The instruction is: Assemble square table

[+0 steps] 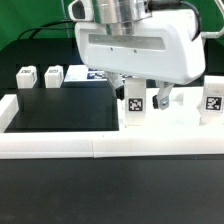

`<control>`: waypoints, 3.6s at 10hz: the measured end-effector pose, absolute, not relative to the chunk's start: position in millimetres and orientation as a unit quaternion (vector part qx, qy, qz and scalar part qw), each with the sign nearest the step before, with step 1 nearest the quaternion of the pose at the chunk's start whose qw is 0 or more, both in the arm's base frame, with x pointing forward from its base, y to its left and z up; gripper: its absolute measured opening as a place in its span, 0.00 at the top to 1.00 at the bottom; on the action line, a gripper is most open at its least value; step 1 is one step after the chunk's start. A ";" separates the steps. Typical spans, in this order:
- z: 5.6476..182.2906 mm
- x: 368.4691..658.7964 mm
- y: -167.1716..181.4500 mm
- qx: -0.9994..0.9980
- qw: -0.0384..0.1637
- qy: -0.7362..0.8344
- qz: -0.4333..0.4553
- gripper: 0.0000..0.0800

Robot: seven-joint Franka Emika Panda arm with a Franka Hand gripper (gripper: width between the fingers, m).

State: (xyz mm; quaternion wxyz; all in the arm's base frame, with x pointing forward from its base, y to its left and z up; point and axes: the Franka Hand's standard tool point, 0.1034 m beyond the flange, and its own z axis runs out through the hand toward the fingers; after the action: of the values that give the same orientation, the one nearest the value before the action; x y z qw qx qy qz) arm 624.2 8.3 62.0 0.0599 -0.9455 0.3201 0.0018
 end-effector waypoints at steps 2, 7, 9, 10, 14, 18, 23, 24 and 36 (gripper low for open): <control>65.9 629.2 5.7 -0.980 0.055 0.188 -0.023 0.19; 61.7 627.3 3.5 -0.970 0.054 0.235 -0.034 0.50; 60.9 626.7 0.9 -0.943 0.056 0.327 -0.028 0.63; 61.8 626.5 -1.8 -0.928 0.057 0.369 -0.013 0.63; 59.5 626.6 -3.7 -0.719 0.100 0.686 0.057 0.63; 58.4 623.2 2.7 -0.664 0.090 0.738 0.076 0.64; 60.0 618.8 24.7 -0.872 0.059 0.484 0.042 0.19; 59.8 618.8 23.4 -0.889 0.060 0.451 0.040 0.19; 58.7 623.6 8.0 -0.965 0.009 0.261 -0.005 0.65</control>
Offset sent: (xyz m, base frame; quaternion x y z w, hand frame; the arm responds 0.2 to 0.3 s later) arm 0.0000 0.0000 0.0000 0.0000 0.0000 0.0650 0.9979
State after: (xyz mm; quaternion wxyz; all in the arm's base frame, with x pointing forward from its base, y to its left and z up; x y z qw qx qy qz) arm 623.6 8.0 58.7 0.0089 -0.9654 0.2605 -0.0047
